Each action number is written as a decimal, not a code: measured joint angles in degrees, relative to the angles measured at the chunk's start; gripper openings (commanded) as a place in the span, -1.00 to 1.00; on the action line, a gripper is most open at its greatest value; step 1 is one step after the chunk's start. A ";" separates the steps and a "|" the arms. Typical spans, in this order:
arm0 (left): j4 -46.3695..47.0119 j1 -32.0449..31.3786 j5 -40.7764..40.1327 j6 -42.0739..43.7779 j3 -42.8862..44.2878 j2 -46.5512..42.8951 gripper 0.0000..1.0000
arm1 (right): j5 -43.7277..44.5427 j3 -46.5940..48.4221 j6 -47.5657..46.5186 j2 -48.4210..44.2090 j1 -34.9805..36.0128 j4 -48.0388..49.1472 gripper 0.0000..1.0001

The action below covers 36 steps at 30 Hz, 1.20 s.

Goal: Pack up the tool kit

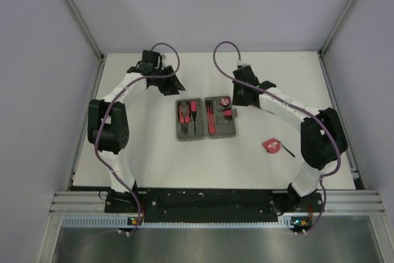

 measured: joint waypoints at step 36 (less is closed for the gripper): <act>-2.19 3.91 -4.44 0.26 -11.13 -7.67 -0.23 | -9.92 1.18 70.86 12.74 -22.53 -7.39 0.30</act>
